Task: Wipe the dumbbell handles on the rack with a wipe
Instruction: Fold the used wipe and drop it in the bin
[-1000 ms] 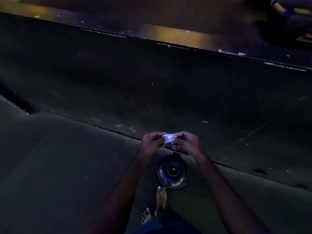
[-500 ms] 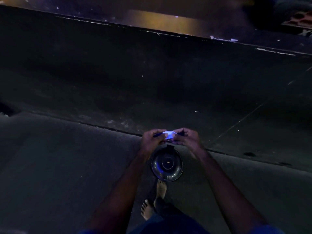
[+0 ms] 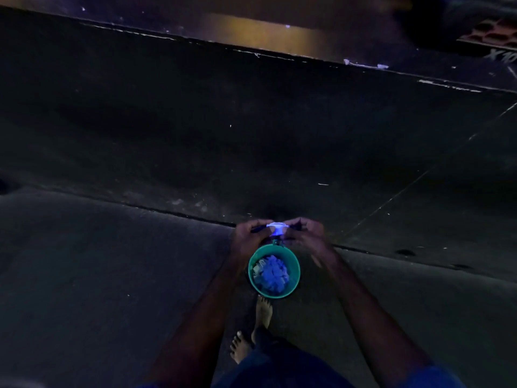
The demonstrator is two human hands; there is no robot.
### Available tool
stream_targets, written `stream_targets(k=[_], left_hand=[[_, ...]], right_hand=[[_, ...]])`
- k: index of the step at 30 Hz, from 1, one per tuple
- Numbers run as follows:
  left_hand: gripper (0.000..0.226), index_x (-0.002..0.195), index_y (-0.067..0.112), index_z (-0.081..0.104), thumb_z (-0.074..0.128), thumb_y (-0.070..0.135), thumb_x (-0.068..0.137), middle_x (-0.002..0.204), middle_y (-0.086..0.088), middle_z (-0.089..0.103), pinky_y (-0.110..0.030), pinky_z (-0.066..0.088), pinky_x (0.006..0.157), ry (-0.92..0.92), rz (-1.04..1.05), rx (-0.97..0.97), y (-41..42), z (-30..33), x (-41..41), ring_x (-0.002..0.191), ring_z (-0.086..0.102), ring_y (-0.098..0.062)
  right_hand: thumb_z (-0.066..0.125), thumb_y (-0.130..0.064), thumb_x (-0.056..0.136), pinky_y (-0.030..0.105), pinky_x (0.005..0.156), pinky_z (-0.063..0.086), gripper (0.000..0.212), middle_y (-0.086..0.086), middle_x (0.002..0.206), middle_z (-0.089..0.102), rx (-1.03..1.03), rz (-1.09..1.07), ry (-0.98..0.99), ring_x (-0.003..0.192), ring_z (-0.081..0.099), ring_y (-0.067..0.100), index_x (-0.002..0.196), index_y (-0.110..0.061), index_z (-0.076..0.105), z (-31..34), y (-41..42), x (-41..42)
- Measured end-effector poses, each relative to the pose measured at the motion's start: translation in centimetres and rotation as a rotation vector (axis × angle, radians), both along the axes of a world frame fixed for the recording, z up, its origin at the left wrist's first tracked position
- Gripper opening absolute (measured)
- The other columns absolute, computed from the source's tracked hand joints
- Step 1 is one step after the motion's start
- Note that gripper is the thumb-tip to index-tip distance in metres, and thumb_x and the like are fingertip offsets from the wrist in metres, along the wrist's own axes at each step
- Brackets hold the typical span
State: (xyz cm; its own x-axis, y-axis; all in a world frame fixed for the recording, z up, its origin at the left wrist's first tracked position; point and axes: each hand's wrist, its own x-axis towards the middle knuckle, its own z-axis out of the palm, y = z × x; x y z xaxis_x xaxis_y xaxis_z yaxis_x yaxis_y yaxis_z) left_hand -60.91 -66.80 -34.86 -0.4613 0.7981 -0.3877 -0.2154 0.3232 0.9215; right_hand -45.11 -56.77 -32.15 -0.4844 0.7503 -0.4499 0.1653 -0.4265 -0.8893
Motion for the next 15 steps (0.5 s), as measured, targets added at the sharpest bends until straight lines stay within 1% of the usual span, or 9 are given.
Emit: stream_targets(k=[3, 6, 7, 9, 11, 13, 14, 15], left_hand=[[0.02, 0.114, 0.001, 0.079, 0.078, 0.002, 0.094, 0.094, -0.009, 0.08, -0.022, 0.06, 0.066, -0.044, 0.013, -0.047, -0.4, -1.3, 0.6, 0.074, 0.072, -0.012], [0.023, 0.116, -0.005, 0.076, 0.075, -0.007, 0.093, 0.087, -0.008, 0.078, -0.021, 0.061, 0.063, -0.077, -0.001, -0.133, -1.1, -3.7, 1.7, 0.069, 0.069, -0.012], [0.024, 0.116, -0.004, 0.075, 0.074, -0.009, 0.093, 0.088, -0.01, 0.076, -0.02, 0.061, 0.062, -0.099, -0.006, -0.169, -1.2, -4.9, 2.1, 0.069, 0.068, -0.013], [0.027, 0.12, 0.001, 0.074, 0.071, -0.01, 0.095, 0.098, -0.017, 0.073, -0.021, 0.06, 0.063, -0.141, -0.032, -0.245, -1.8, -7.3, 2.6, 0.072, 0.067, -0.015], [0.029, 0.122, 0.007, 0.072, 0.07, -0.007, 0.097, 0.107, -0.018, 0.072, -0.02, 0.06, 0.064, -0.173, -0.072, -0.302, -1.9, -10.3, 2.8, 0.07, 0.07, -0.007], [0.03, 0.126, 0.007, 0.068, 0.068, -0.006, 0.099, 0.107, -0.013, 0.071, -0.016, 0.056, 0.06, -0.184, -0.073, -0.37, -1.4, -13.2, 3.2, 0.062, 0.066, 0.004], [0.027, 0.123, 0.009, 0.068, 0.066, -0.006, 0.1, 0.104, -0.01, 0.07, -0.015, 0.053, 0.058, -0.174, -0.073, -0.425, -1.4, -14.6, 3.4, 0.06, 0.064, 0.006], [0.024, 0.116, 0.014, 0.069, 0.065, -0.005, 0.101, 0.102, -0.007, 0.07, -0.016, 0.052, 0.058, -0.185, -0.081, -0.43, -1.2, -16.3, 3.5, 0.061, 0.063, 0.007]], right_hand=[[0.073, 0.012, 0.086, 0.027, 0.065, 0.063, 0.019, 0.015, 0.085, 0.073, -0.031, 0.01, -0.036, 0.068, 0.072, 0.019, 0.104, 0.005, 0.07, -1.4, -0.2, 0.5], [0.07, 0.013, 0.086, 0.026, 0.061, 0.062, 0.02, 0.016, 0.085, 0.071, -0.116, 0.003, -0.108, 0.065, 0.073, 0.017, 0.101, 0.0, 0.067, -4.3, -1.0, 1.6], [0.069, 0.014, 0.088, 0.025, 0.059, 0.062, 0.02, 0.016, 0.084, 0.07, -0.153, -0.018, -0.125, 0.062, 0.073, 0.015, 0.101, 0.0, 0.066, -5.8, -1.2, 1.8], [0.066, 0.015, 0.09, 0.025, 0.055, 0.061, 0.019, 0.016, 0.081, 0.069, -0.227, -0.093, -0.168, 0.056, 0.071, 0.013, 0.101, 0.0, 0.063, -8.9, -1.9, 2.4], [0.066, 0.015, 0.09, 0.026, 0.053, 0.06, 0.017, 0.016, 0.079, 0.068, -0.267, -0.167, -0.221, 0.053, 0.07, 0.012, 0.1, 0.001, 0.063, -12.6, -2.7, 2.9], [0.065, 0.014, 0.091, 0.025, 0.052, 0.06, 0.015, 0.014, 0.073, 0.068, -0.28, -0.227, -0.273, 0.05, 0.068, 0.011, 0.101, 0.003, 0.064, -17.0, -2.8, 3.2], [0.062, 0.015, 0.093, 0.023, 0.051, 0.059, 0.015, 0.011, 0.068, 0.068, -0.295, -0.238, -0.306, 0.048, 0.067, 0.01, 0.103, 0.004, 0.063, -19.1, -2.8, 3.1], [0.059, 0.015, 0.094, 0.021, 0.05, 0.058, 0.017, 0.008, 0.066, 0.067, -0.312, -0.256, -0.31, 0.045, 0.065, 0.007, 0.108, 0.005, 0.062, -22.1, -2.4, 3.1]])
